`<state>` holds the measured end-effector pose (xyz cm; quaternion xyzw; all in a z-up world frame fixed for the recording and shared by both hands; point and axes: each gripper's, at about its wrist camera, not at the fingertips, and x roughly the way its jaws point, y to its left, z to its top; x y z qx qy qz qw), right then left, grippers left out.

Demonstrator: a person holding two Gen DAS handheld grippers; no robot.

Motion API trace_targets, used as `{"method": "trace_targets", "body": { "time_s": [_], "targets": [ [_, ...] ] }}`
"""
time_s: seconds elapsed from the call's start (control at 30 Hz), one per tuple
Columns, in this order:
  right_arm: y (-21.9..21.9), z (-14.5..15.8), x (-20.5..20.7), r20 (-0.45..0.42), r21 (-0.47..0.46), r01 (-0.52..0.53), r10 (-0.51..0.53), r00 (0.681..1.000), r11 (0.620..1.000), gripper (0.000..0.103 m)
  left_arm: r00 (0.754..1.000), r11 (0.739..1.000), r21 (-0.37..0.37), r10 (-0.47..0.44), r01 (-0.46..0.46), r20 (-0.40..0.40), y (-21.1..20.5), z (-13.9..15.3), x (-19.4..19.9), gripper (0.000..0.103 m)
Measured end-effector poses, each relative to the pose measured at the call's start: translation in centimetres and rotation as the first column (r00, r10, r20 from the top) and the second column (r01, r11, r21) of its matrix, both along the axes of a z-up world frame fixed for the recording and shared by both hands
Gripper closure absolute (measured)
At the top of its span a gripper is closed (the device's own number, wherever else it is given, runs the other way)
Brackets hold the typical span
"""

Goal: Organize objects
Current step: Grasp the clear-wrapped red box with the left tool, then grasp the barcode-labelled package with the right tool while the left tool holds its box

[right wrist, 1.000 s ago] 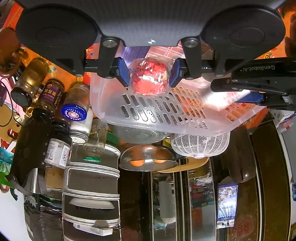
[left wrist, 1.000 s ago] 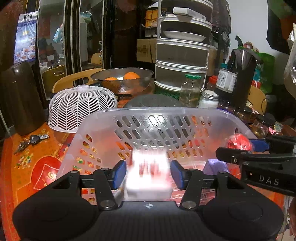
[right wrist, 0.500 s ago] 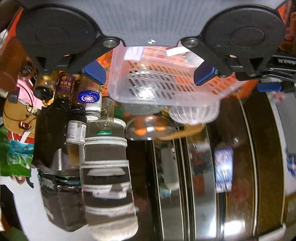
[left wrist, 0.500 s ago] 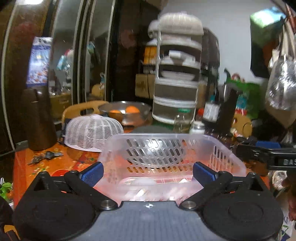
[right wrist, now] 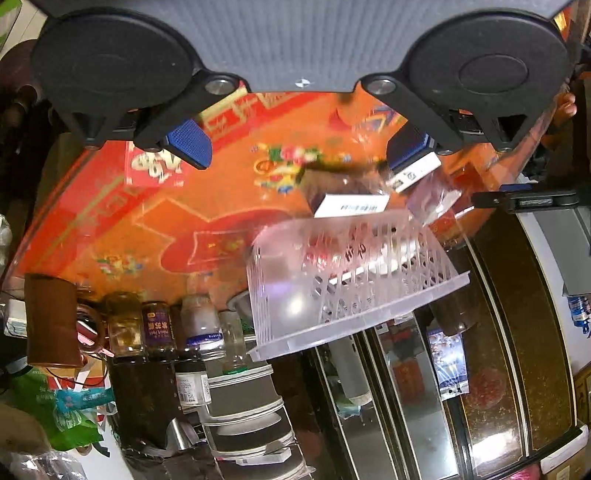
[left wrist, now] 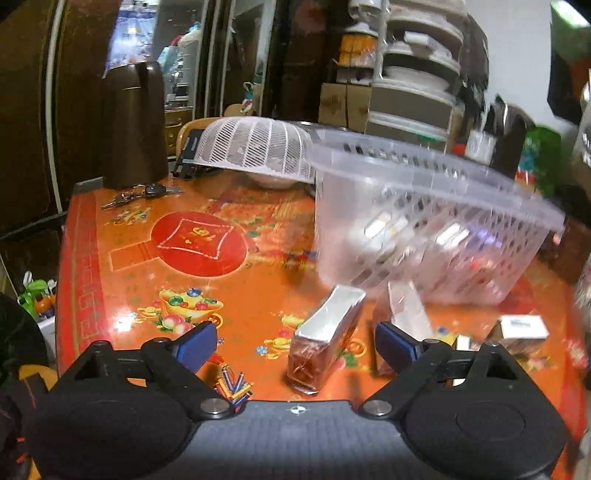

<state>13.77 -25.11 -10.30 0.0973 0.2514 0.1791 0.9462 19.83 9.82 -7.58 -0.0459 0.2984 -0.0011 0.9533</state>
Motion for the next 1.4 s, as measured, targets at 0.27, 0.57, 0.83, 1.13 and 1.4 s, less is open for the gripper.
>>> {"method": "trace_targets", "body": {
  "time_s": [0.27,0.57,0.83,1.13,1.4],
  "targets": [
    [1.0,0.0,0.1,0.029,-0.045,-0.008,0.009,1.000,0.999,0.000,0.999,0.995,0.095,-0.016,0.020,-0.044,-1.5,-1.9,1.6,0.027],
    [1.7,0.2,1.2,0.015,-0.027,-0.007,0.007,1.000,1.000,0.000,0.999,0.994,0.112,-0.007,0.013,-0.045,-2.7,-2.0,2.1,0.075],
    [3.8,0.2,2.8,-0.039,-0.076,0.018,-0.021,0.999,0.997,0.000,0.999,0.997,0.071,0.042,-0.042,0.008,-3.6,-1.2,-1.1,0.075],
    [7.3,0.0,6.3,-0.161,-0.099,0.014,-0.030,0.986,0.995,0.000,0.996,0.997,0.051,0.048,-0.051,0.073,-4.1,-0.9,-2.9,0.075],
    [8.2,0.1,7.2,-0.168,-0.126,0.050,-0.071,0.983,0.991,0.000,0.996,0.998,0.031,0.046,-0.048,0.074,-3.8,-0.9,-2.9,0.074]
  ]
}}
